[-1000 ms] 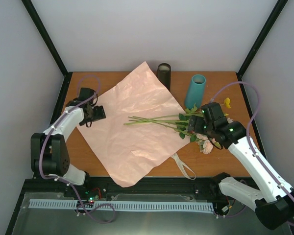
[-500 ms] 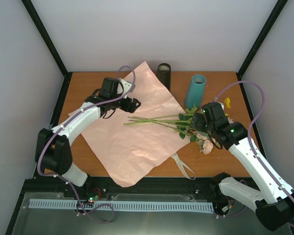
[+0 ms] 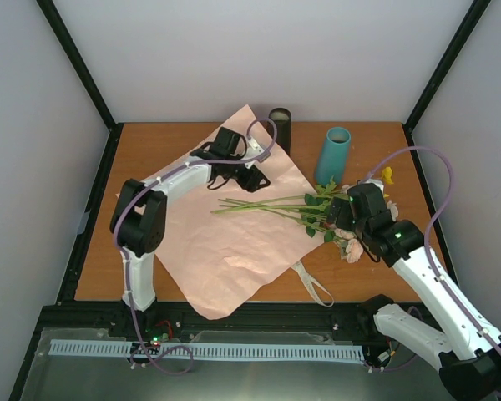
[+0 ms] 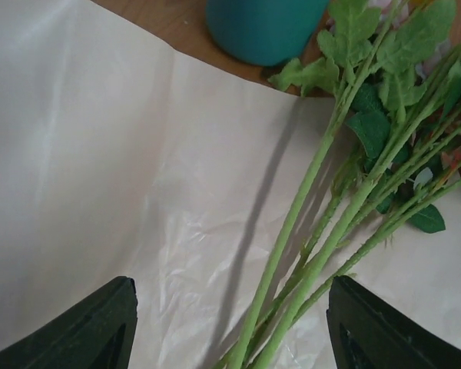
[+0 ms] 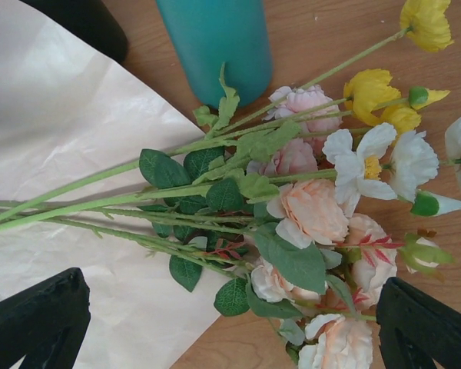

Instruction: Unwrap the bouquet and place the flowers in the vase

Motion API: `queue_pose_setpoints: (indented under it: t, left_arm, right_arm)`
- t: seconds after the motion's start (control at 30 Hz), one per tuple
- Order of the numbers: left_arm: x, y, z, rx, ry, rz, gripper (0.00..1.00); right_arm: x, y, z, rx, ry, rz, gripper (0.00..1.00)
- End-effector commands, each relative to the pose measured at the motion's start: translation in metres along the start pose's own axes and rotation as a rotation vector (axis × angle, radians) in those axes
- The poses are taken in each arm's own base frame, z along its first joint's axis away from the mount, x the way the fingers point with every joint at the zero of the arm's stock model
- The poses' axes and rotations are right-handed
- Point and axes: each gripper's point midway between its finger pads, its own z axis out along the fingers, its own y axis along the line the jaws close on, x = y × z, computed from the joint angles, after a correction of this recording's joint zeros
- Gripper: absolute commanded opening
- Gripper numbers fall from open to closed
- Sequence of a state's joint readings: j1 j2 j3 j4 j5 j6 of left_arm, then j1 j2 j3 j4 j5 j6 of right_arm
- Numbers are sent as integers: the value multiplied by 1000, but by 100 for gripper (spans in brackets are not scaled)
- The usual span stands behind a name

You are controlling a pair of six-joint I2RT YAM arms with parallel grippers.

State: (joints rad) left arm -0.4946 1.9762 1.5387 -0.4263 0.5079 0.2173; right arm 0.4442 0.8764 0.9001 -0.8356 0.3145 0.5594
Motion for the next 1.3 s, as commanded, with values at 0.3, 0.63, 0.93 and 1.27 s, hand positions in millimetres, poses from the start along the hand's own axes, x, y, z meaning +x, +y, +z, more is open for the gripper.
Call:
queue_pose_setpoints:
  t: [0.3,0.63,0.93,1.27]
  left_arm:
    - [18,-19,76,16,88,62,58]
    - [36,-6,99,-17,117,69,44]
    - [40,-7,102,-10,117,89,22]
    - [56,-27,79,5,103,71,3]
  right_arm:
    - [2,4,19,6,1,-116,100]
    - [9,6,28,8,44,-119,100]
    - [6,7,28,14,55,-112,100]
    - [8,5,22,12,55,-80,100]
